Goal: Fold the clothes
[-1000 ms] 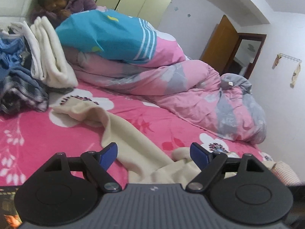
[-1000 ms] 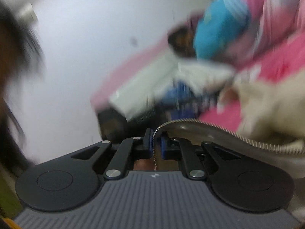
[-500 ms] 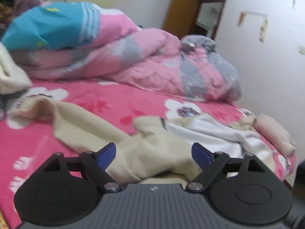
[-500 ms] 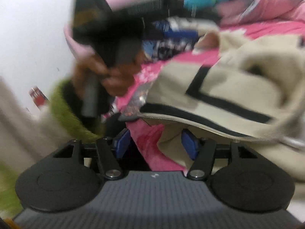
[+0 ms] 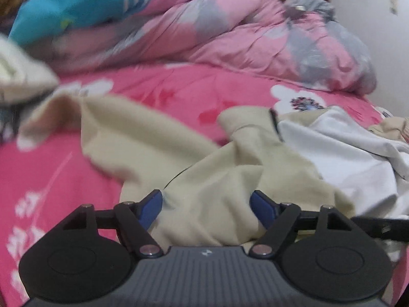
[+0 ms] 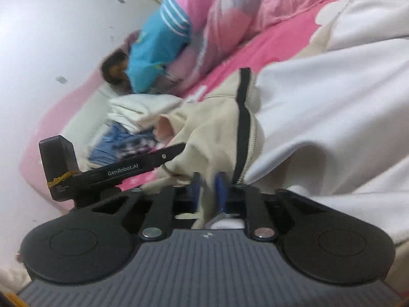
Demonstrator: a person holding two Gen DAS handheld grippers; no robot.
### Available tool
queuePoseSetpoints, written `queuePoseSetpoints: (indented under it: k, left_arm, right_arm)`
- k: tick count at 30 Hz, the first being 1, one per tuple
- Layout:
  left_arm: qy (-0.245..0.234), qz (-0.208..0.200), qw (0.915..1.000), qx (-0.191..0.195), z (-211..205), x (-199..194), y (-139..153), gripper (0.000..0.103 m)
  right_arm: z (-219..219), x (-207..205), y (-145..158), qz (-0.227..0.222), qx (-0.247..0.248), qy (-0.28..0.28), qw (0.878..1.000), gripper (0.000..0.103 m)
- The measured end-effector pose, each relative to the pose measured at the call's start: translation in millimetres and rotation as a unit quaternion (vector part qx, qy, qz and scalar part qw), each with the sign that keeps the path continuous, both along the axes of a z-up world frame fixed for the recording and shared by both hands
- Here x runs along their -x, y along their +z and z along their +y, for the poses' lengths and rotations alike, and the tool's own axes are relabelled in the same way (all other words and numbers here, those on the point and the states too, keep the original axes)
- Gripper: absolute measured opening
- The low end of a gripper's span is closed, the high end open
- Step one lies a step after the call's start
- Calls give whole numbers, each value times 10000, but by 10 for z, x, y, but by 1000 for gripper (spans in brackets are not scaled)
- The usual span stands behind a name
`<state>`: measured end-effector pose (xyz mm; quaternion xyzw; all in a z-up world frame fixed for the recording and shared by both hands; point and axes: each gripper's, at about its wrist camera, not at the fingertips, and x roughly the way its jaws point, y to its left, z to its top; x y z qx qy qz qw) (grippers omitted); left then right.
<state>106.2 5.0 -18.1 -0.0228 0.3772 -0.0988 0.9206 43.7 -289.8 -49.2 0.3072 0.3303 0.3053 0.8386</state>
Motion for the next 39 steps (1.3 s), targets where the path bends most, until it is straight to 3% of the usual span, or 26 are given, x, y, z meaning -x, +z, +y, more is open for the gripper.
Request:
queuePoseSetpoints:
  k: [8, 11, 15, 18, 21, 24, 25, 26, 29, 33, 36, 37, 39]
  left_arm:
    - [92, -82, 9993, 366, 171, 10, -153, 82]
    - [104, -112, 9970, 752, 297, 31, -89, 81]
    - [316, -1, 9907, 1325, 553, 54, -55, 81]
    - [282, -50, 9895, 1415, 597, 97, -60, 81]
    - [224, -143, 9902, 1372, 573, 100, -120, 82]
    - [217, -178, 9901, 1378, 594, 105, -158, 82]
    - [217, -192, 9898, 1392, 606, 109, -163, 82]
    - [223, -199, 9883, 1495, 644, 121, -137, 82]
    - [220, -468, 9813, 1856, 784, 232, 30, 82]
    - [281, -904, 9760, 1960, 928, 418, 286, 85]
    - [289, -938, 9768, 1905, 952, 496, 344, 85]
    - [274, -923, 9771, 1898, 945, 512, 341, 85]
    - [242, -890, 9777, 1886, 931, 544, 333, 85]
  right_arm:
    - [190, 99, 260, -674, -63, 199, 9975, 0]
    - [367, 57, 439, -1073, -61, 356, 9936, 0]
    - [573, -79, 507, -1277, 459, 324, 9902, 0]
    - [481, -289, 438, -949, 698, -193, 9928, 5]
    - [282, -503, 187, -97, 565, -499, 9971, 29]
    - [204, -596, -123, 718, 76, -268, 9970, 26]
    - [213, -556, -146, 708, -215, -134, 9972, 13]
    - [229, -517, -159, 668, -475, 2, 9966, 6]
    - [447, -398, 30, -106, -525, 429, 9976, 5]
    - [925, -271, 307, -1061, 361, 1005, 9886, 5]
    - [850, -297, 378, -1125, 425, 680, 9904, 9]
    - [756, -315, 369, -1046, 449, 451, 9925, 16]
    - [545, -360, 301, -684, 509, -65, 9963, 40]
